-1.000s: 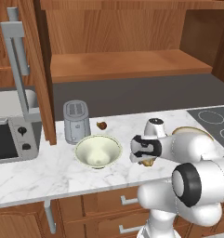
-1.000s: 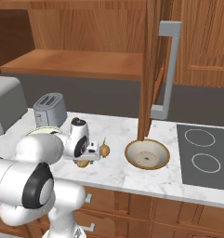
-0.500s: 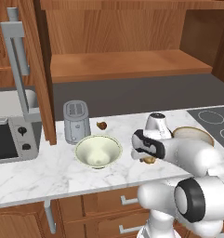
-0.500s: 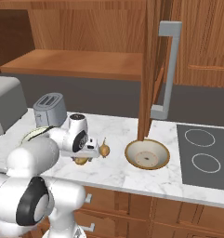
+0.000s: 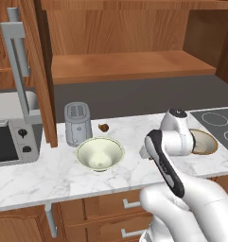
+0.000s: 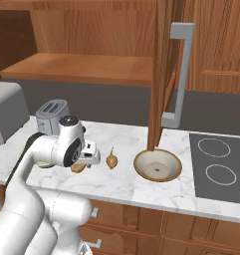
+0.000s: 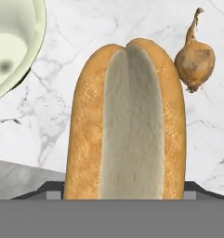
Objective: Pick both bowls and place them on the counter. Then place the onion in one bowl and place the hotdog bun in the other bowl.
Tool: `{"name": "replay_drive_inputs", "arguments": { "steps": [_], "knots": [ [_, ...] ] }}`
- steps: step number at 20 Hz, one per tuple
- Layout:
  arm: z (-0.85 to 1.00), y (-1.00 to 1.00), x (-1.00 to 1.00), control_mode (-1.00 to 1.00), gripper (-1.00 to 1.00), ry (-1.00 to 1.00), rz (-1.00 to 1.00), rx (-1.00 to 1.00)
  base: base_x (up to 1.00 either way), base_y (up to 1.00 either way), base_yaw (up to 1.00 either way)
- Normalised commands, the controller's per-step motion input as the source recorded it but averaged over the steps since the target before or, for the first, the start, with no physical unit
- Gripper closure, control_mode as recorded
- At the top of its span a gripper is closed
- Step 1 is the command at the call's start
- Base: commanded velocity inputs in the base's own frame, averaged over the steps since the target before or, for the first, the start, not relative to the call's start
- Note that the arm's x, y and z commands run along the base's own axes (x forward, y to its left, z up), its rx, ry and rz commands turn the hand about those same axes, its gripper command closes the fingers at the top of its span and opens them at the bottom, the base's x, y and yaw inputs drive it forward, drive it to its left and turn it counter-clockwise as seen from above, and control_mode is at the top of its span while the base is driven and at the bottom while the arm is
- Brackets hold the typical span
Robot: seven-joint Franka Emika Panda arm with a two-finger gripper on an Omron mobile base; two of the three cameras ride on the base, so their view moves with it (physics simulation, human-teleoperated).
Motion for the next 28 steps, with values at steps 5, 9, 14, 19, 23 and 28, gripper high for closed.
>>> {"name": "replay_drive_inputs", "arguments": {
  "steps": [5,9,14,19,23,28],
  "knots": [
    [0.89,0.29,-0.07,-1.00,1.00,0.00,0.00,0.05,0.00,0.00,0.00],
    [0.84,0.31,0.00,-1.00,1.00,0.00,0.01,0.04,0.00,0.00,0.00],
    [0.58,0.48,0.01,-1.00,1.00,0.00,0.00,0.02,0.00,0.00,0.00],
    [0.02,0.72,0.02,-1.00,1.00,0.04,0.00,0.00,0.00,0.00,0.00],
    [-0.12,0.76,0.00,-1.00,1.00,0.06,0.00,0.00,0.00,0.00,0.00],
    [-0.34,0.62,0.04,-1.00,1.00,0.01,0.00,0.00,0.00,0.00,0.00]
  ]
}}
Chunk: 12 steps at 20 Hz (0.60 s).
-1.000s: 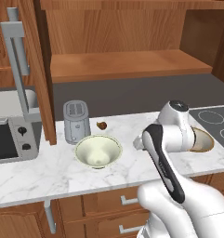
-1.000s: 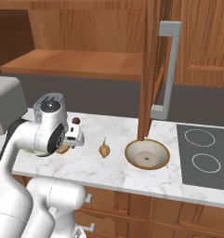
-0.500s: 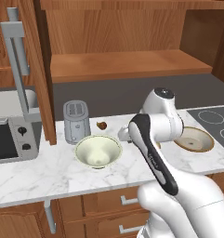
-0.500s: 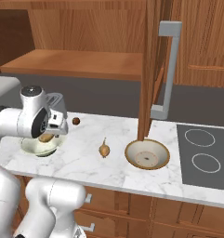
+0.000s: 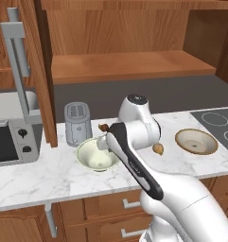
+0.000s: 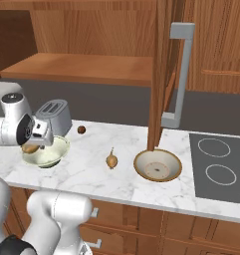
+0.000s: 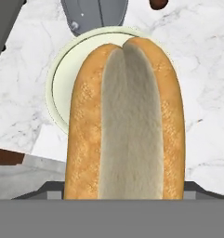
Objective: Pick both bowls and place them on the counter. Then place the onion in one bowl and place the hotdog bun in the other bowl.
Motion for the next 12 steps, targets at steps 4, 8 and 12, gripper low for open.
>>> {"name": "replay_drive_inputs", "arguments": {
  "steps": [4,8,12],
  "knots": [
    [-0.45,0.13,0.22,-1.00,1.00,0.02,0.00,0.00,0.00,0.00,0.00],
    [-0.36,0.03,0.32,-1.00,1.00,0.01,0.00,0.00,0.00,0.00,0.00],
    [-0.17,0.00,0.27,-1.00,1.00,0.05,0.00,0.00,0.00,0.00,0.00]
  ]
}}
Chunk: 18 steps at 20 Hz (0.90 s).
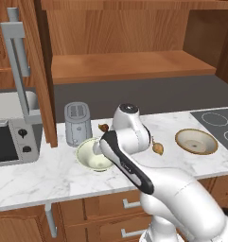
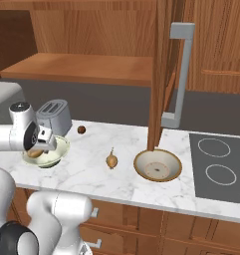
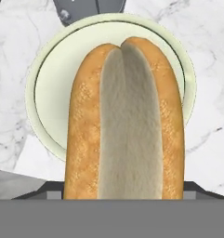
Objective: Pick both bowls and place them on the counter. Then place the onion in one bowl and place the hotdog bun in the other bowl.
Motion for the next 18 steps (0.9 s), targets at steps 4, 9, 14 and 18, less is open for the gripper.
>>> {"name": "replay_drive_inputs", "arguments": {
  "steps": [4,9,14,18],
  "knots": [
    [-0.32,0.06,0.22,-1.00,1.00,0.05,0.00,-0.01,0.00,0.00,0.00],
    [-0.30,0.09,0.21,-1.00,1.00,0.07,0.00,0.00,0.00,0.00,0.00],
    [-0.22,0.08,0.18,-1.00,1.00,0.06,0.00,0.00,0.00,0.00,0.00],
    [-0.13,0.05,0.06,-1.00,1.00,0.02,0.00,0.00,0.00,0.00,0.00]
  ]
}}
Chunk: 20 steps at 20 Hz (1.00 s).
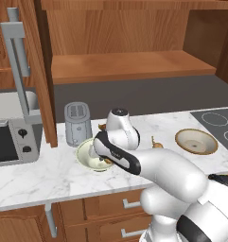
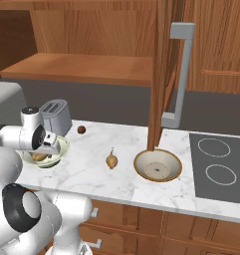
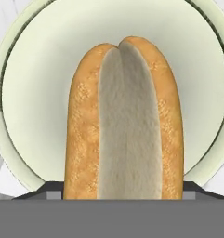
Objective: Pick both bowls and place them on the counter. Then place the onion in one bowl and place the hotdog bun in the other bowl.
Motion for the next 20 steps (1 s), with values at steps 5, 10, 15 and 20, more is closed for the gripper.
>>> {"name": "replay_drive_inputs", "arguments": {
  "steps": [5,10,15,20],
  "knots": [
    [-0.04,0.05,0.00,-1.00,1.00,0.00,0.00,0.00,0.00,0.00,0.00],
    [-0.09,0.07,0.02,-1.00,1.00,0.00,0.00,0.00,0.00,0.00,0.00],
    [-0.11,0.11,0.10,-1.00,1.00,0.00,0.00,0.00,0.00,0.00,0.00],
    [-0.12,0.05,0.04,-1.00,1.00,0.00,0.00,0.00,0.00,0.00,0.00]
  ]
}}
